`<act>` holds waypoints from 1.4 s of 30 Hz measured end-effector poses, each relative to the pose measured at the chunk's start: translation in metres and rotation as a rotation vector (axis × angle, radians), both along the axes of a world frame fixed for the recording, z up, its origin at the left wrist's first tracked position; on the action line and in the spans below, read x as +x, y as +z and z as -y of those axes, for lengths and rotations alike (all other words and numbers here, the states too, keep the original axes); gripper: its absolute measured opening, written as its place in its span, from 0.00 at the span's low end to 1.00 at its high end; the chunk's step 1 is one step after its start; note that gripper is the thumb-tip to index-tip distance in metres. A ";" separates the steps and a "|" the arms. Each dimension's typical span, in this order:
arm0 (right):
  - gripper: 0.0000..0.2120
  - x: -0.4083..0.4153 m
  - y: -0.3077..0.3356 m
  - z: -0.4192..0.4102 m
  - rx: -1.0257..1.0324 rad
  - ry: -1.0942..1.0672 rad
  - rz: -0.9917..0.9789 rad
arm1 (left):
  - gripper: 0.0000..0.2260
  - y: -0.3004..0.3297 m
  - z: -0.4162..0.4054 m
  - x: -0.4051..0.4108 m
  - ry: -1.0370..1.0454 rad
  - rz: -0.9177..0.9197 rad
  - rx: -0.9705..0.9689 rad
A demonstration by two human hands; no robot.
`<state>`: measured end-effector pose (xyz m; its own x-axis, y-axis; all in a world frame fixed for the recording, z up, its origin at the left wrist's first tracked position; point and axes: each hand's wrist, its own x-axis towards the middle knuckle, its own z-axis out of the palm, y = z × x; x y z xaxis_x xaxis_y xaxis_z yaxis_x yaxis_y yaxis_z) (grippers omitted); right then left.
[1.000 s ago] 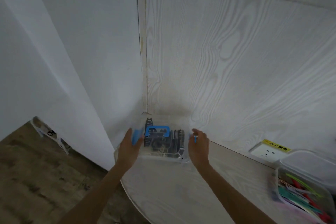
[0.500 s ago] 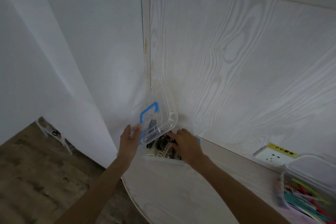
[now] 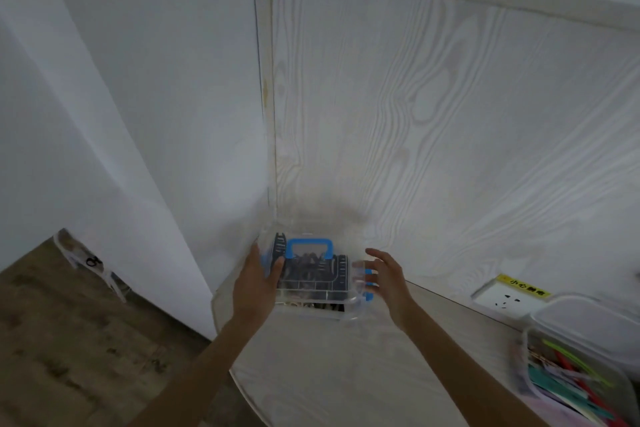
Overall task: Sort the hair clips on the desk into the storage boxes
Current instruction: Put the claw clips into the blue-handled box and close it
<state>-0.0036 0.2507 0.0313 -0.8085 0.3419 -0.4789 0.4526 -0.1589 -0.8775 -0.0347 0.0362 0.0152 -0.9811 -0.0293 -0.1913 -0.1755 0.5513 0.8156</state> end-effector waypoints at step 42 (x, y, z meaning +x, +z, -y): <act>0.14 -0.001 0.000 -0.008 0.195 0.160 0.383 | 0.18 0.008 0.019 -0.032 0.180 0.288 0.161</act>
<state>-0.0043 0.2586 0.0308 -0.6359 0.3400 -0.6928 0.7555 0.0910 -0.6488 -0.0663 0.0171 0.0235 -0.8684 -0.1433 -0.4748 -0.4926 0.3596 0.7925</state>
